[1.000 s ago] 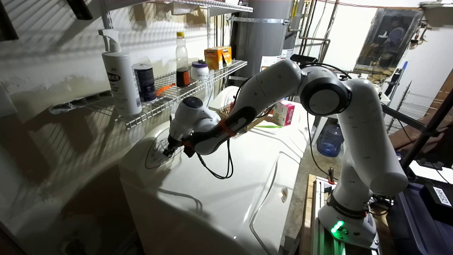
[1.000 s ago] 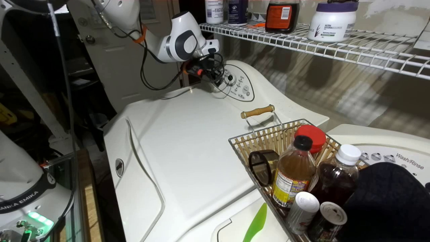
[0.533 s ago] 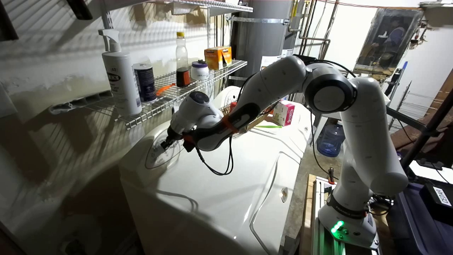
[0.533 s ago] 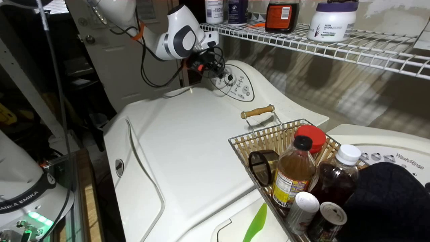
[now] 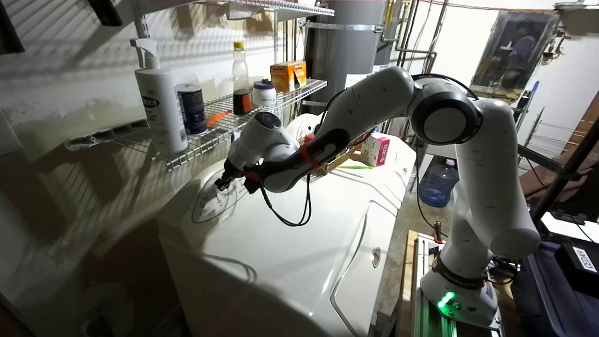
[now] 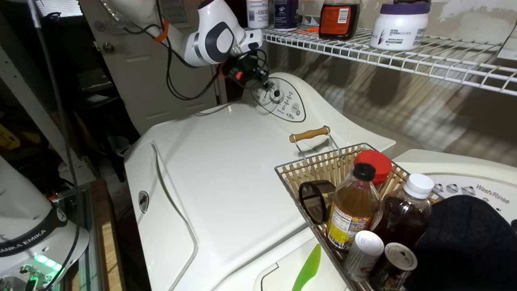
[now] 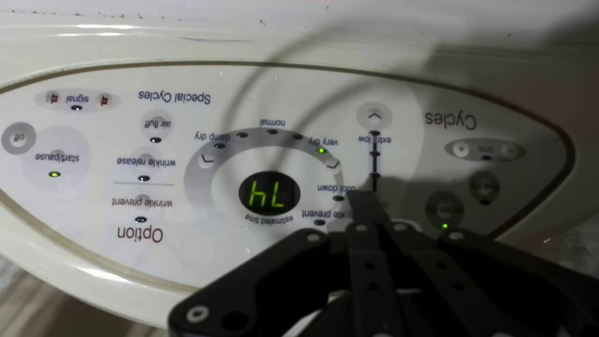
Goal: Press a button on the washing machine on the left.
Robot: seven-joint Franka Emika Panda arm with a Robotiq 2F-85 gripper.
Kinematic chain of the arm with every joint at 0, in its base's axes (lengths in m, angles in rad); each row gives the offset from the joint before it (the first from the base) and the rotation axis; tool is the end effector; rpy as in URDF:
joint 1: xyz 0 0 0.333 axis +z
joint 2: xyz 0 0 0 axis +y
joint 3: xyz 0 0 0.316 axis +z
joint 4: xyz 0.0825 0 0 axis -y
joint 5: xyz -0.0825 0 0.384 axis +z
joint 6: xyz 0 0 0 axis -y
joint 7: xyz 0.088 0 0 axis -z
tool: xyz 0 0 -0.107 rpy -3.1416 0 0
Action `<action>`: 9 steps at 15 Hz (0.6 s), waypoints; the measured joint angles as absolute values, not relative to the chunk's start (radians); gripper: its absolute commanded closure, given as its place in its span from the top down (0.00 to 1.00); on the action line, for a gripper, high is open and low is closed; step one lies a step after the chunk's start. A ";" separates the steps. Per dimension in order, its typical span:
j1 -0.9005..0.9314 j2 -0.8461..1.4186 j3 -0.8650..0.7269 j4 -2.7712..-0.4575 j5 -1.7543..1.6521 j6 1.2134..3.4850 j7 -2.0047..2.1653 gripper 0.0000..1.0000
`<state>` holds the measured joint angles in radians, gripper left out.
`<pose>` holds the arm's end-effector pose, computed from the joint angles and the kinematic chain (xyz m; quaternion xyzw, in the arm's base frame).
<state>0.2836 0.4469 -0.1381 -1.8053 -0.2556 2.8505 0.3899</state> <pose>0.6818 0.1250 0.3660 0.9516 0.0048 0.3068 0.0168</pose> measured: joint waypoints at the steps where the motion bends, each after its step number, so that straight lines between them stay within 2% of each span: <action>1: 0.284 0.442 -0.136 -1.811 -0.256 2.841 0.391 0.00; 9: 0.276 0.449 -0.111 -1.830 -0.237 2.806 0.393 0.00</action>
